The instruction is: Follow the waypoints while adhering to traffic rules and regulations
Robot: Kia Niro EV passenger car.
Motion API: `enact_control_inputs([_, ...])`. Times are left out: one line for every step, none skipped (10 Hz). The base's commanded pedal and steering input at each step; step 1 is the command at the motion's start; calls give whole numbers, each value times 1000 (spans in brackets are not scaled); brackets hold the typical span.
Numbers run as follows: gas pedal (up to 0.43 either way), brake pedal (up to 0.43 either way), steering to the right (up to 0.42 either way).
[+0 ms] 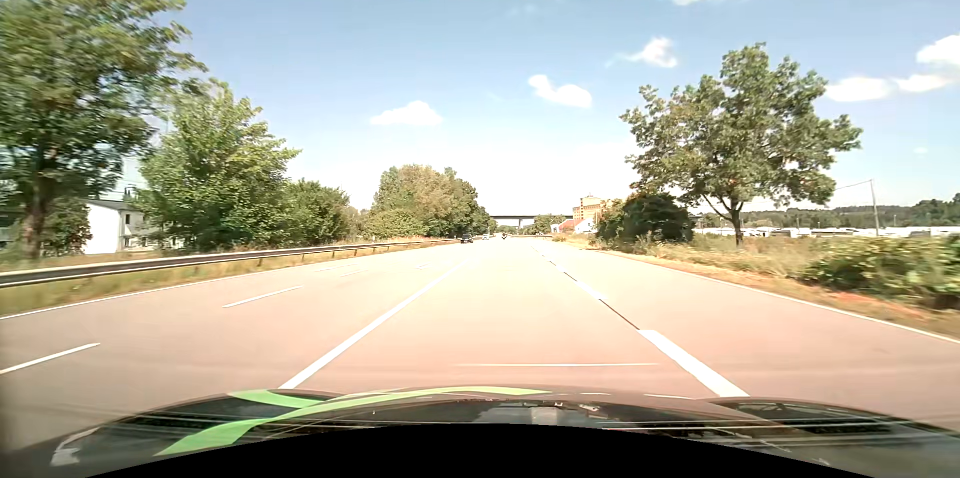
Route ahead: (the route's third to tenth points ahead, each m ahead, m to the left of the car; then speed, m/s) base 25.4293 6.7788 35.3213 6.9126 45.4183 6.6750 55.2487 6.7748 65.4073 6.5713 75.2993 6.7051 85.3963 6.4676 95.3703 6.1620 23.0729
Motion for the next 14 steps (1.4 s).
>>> enact_control_inputs([299,0,-4])
enact_control_inputs([311,0,-3])
enact_control_inputs([311,0,-3])
enact_control_inputs([311,0,-3])
enact_control_inputs([311,0,-3])
enact_control_inputs([311,0,-3])
enact_control_inputs([287,0,-3])
enact_control_inputs([280,0,-3])
enact_control_inputs([280,0,-3])
enact_control_inputs([280,0,-3])
enact_control_inputs([280,0,-3])
enact_control_inputs([287,0,-3])
enact_control_inputs([287,0,0])
enact_control_inputs([287,0,0])
